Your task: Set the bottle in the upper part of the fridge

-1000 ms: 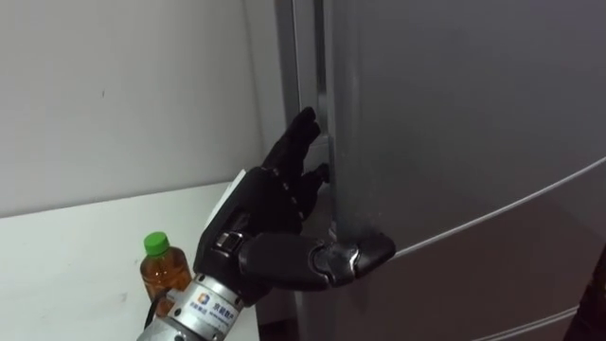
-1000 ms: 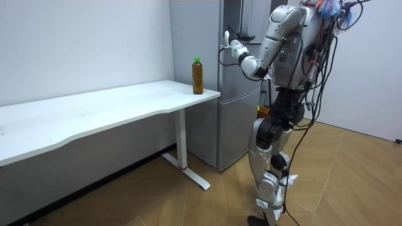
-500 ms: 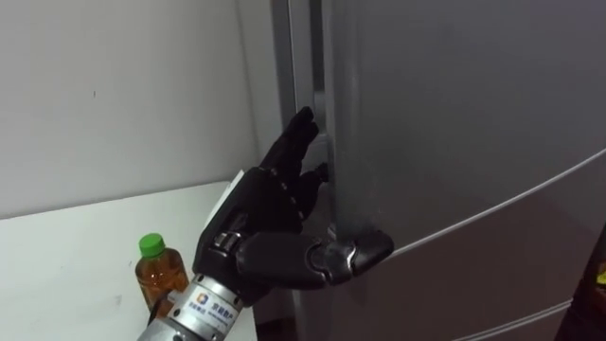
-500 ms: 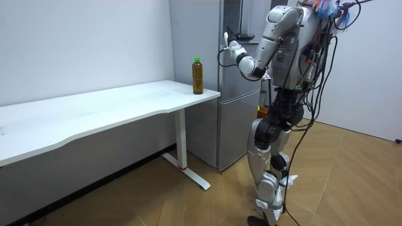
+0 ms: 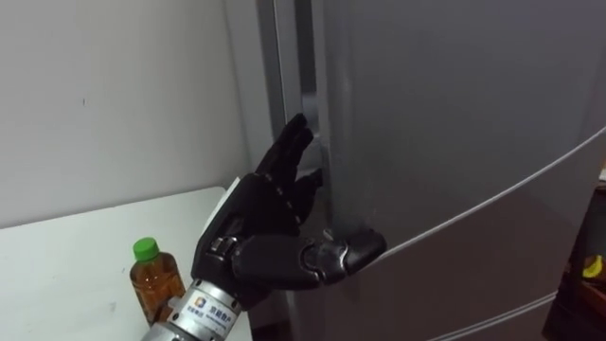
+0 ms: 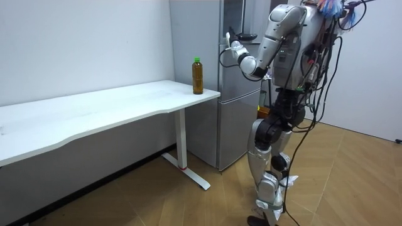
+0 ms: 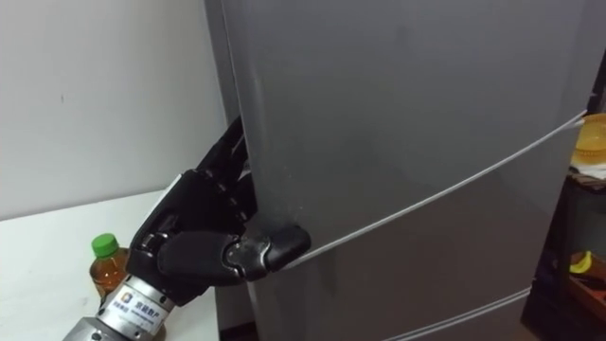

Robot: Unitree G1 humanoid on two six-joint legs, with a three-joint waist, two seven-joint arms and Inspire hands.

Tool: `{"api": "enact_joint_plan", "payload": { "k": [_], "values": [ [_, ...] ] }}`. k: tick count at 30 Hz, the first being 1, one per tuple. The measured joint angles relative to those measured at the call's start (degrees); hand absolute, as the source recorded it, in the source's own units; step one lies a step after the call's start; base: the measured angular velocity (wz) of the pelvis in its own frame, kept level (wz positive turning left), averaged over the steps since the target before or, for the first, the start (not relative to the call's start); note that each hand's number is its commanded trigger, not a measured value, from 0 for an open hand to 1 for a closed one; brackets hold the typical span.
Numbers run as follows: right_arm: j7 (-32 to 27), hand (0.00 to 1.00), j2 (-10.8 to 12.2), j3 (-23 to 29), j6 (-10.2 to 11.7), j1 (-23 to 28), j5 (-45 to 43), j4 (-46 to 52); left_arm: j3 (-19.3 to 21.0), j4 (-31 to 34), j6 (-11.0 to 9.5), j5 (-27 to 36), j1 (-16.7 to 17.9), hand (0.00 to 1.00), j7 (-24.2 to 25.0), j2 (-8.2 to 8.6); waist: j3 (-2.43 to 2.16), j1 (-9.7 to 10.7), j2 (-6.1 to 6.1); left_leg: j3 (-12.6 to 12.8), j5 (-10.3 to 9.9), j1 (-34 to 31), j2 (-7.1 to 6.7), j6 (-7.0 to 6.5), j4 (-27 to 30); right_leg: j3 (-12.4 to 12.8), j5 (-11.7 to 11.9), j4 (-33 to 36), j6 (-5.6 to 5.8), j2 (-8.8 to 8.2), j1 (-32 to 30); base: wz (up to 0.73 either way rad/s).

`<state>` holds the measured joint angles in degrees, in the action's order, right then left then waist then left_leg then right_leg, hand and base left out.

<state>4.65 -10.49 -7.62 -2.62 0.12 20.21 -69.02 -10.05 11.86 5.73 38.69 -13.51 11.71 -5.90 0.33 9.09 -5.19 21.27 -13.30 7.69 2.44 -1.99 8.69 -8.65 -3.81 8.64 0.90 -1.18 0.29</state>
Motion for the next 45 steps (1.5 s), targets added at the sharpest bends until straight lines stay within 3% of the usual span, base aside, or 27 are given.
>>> {"api": "enact_joint_plan", "payload": {
  "k": [15,27,35,42,45],
  "values": [
    [0.2,0.0,-0.4,-0.1,0.1,-0.1,1.0,0.0,-2.2,0.5,-1.0,0.1,0.0,0.0,0.0,-0.17,-0.06,0.0,0.05,0.6,-0.3,-0.2,-0.34,-0.72,0.0,0.6,0.6,0.0,0.6,-0.28,-0.3,-0.02],
    [0.4,0.0,-0.6,-0.2,0.1,-0.1,1.9,-0.2,-4.5,2.0,-1.7,0.0,0.1,0.0,0.6,-3.39,-0.29,-0.1,-0.09,0.4,-0.3,-0.1,-0.44,-0.74,0.1,0.6,0.7,0.0,0.64,-0.32,-0.4,0.0],
    [0.5,0.0,-0.6,-0.2,0.2,-0.1,2.0,-0.4,-9.8,2.1,-3.1,1.1,0.1,0.0,6.0,-4.13,-0.33,0.1,-0.24,0.5,-0.3,-0.1,-0.64,-0.97,-0.1,0.7,0.9,0.0,0.73,-0.48,-0.2,-0.01],
    [0.6,0.0,-0.7,-0.1,0.2,-0.4,2.0,-0.5,-14.7,2.7,-1.7,2.3,-0.1,0.0,12.3,-3.5,-0.12,2.5,-1.01,0.9,-0.3,-0.1,-0.55,-0.97,-0.3,1.0,0.8,0.0,0.66,-0.29,-0.4,-0.06],
    [1.3,0.0,-0.7,-0.1,0.2,-1.0,2.1,-0.8,-16.9,3.5,-1.0,2.3,-0.2,0.0,15.3,-3.18,-0.07,3.3,-0.96,2.5,-0.4,0.0,-0.26,-0.68,-0.1,2.6,1.0,0.0,0.35,0.26,-1.1,-0.26]
  ]
}}
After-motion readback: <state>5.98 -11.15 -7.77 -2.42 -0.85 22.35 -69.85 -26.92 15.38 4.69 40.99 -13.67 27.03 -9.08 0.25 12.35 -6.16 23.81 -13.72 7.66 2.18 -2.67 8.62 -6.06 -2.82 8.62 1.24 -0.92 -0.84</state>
